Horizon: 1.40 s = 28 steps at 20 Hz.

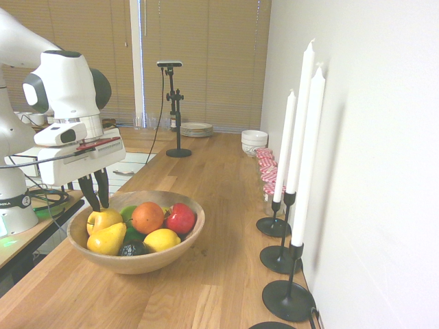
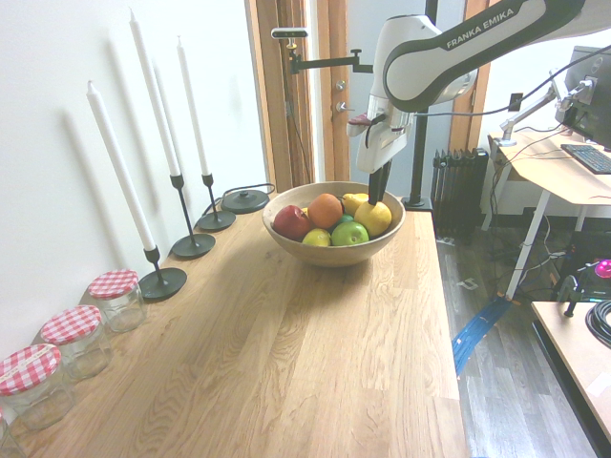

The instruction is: Take pear out of the basket

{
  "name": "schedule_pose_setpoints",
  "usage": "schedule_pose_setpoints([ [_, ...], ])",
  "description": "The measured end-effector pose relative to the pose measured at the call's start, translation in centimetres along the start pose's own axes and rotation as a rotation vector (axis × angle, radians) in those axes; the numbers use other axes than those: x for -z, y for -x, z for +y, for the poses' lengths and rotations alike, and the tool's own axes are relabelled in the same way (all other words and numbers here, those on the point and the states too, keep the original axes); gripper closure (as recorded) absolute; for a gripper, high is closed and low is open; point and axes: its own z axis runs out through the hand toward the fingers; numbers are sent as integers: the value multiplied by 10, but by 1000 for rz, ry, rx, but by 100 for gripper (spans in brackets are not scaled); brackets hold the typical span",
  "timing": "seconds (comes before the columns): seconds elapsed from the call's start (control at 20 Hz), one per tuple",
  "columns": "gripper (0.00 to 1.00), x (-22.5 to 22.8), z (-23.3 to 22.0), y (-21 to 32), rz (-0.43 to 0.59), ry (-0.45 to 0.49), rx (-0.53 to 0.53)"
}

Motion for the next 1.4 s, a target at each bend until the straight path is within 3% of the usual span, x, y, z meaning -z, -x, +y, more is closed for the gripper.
schedule_pose_setpoints([
  [0.35,100,1,-1,-1,1,-1,0],
  [0.4,0,2,-1,-1,1,-1,0],
  [1.4,0,15,-4,-6,-3,-3,-2],
])
